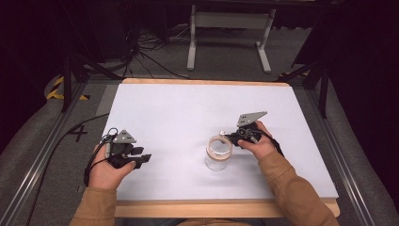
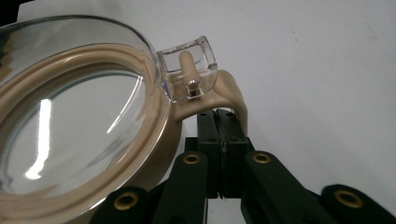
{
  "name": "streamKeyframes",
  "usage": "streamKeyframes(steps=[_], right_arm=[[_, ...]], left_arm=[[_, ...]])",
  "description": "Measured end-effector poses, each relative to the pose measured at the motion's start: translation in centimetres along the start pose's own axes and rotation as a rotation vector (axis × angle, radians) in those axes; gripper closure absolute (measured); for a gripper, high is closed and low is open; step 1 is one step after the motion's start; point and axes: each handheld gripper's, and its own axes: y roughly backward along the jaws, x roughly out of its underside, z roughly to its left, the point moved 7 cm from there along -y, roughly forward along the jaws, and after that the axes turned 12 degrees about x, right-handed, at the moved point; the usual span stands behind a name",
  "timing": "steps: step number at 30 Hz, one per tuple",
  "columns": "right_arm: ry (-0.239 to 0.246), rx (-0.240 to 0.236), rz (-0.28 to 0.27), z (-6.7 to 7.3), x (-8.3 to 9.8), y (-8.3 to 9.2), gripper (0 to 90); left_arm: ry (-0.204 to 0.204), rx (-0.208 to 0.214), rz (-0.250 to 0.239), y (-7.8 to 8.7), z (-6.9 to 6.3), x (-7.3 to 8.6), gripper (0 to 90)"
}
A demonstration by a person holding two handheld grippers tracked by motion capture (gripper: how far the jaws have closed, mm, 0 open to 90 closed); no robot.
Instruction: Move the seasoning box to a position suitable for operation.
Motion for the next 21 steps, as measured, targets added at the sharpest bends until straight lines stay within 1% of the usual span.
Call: streamKeyframes(steps=[1,2,4,6,8,9,10,11,12,13,15,18,21], right_arm=[[0.003,-0.001,0.001,0.0,0.0,0.0,90.0],[0.006,-0.002,0.002,0.0,0.0,0.0,90.0],[0.007,-0.006,0.008,-0.1,0.0,0.2,90.0],[0.011,-0.005,0.012,-0.3,0.1,0.7,90.0],[0.009,0.014,0.016,-0.7,0.2,1.1,90.0],[0.002,0.017,0.017,-0.8,0.3,1.2,90.0],[-0.004,0.015,0.014,-0.8,0.3,1.3,90.0],[-0.003,0.016,0.010,-0.9,0.4,1.3,90.0],[0.000,0.020,0.010,-1.0,0.4,1.2,90.0],[-0.004,0.023,0.017,-0.9,0.5,1.2,90.0],[0.006,0.020,0.017,-0.8,0.5,0.9,90.0],[0.009,0.017,0.022,-0.5,0.5,0.5,90.0],[0.018,0.016,0.020,-0.4,0.4,0.1,90.0]], left_arm=[[-0.018,-0.004,0.012,0.1,0.2,0.1,57.9],[-0.003,-0.003,-0.001,0.1,0.1,0.1,57.9],[-0.008,-0.003,0.000,0.2,0.1,0.1,57.9],[-0.002,-0.001,-0.006,0.2,0.1,0.0,57.9],[-0.016,0.002,-0.003,0.2,0.2,-0.1,57.9],[-0.002,0.002,-0.004,0.1,0.1,-0.2,57.9],[-0.005,0.005,0.003,0.0,0.1,-0.2,57.9],[-0.025,0.004,0.008,-0.1,0.3,-0.3,57.9],[-0.005,0.010,0.006,-0.3,0.1,-0.2,57.9],[-0.028,0.005,0.009,-0.3,0.2,-0.3,57.9],[-0.009,0.012,0.009,-0.5,0.0,-0.2,57.8],[-0.014,0.011,0.015,-0.4,0.1,-0.2,57.8],[-0.005,0.008,0.006,-0.4,0.0,-0.1,57.8]])
